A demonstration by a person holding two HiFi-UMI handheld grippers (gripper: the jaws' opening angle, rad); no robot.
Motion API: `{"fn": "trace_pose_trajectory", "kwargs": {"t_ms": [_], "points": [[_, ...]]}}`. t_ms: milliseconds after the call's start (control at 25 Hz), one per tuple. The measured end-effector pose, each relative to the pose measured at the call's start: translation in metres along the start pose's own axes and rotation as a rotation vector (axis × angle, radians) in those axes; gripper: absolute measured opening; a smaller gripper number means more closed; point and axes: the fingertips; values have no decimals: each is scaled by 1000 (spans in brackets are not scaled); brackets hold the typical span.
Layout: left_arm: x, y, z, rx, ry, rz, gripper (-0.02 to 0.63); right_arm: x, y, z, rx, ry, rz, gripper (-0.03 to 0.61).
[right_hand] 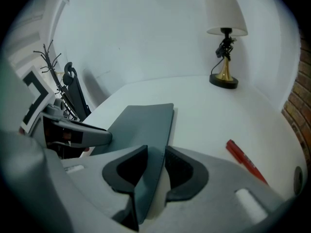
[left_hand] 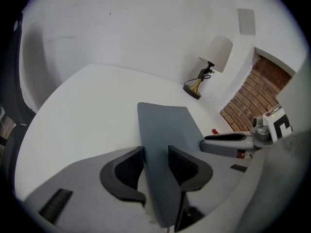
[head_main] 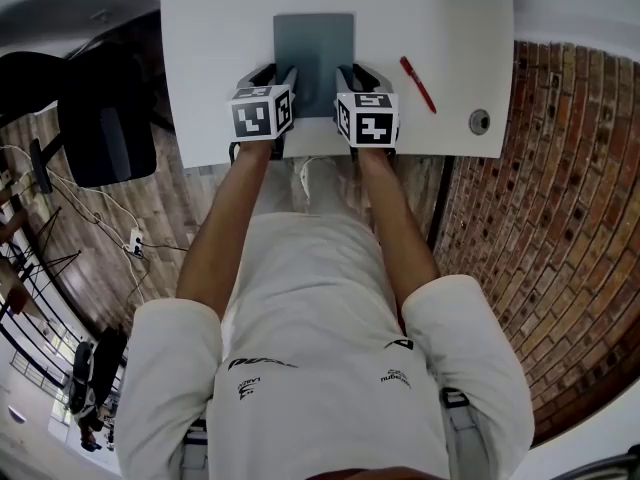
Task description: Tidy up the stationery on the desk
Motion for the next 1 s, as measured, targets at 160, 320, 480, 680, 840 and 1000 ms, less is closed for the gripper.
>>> {"fn": "trace_pose_trajectory", "kwargs": {"t_ms": [160,320,480,680,840,1000], "points": [[0,-1,-1,-8,-2,4,156,0,-1,-1,2,-12,-13,106],[1,1,-5,-11,6,-6,153,1,0,-2,2,-16,-25,107],[1,5,-13,-32,8,-7,146,0,2,-8,-14,-19,-12,110],[-3,20,-35,-93,5,-29,87,0,7,-27,-47,-26,-12,110],[-10,35,-58,-172,20,5,59,-12,14,-47,-78,-47,-33,110],[-17,48,-85,-256,20,36,18,-27,19,-71,-94,-78,-75,110]]}}
Point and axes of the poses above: the fingertips, and each gripper's own axes: z forward along the fingers, x to its left, y out of its top, and after that the axes turned 15 degrees about y, right-handed
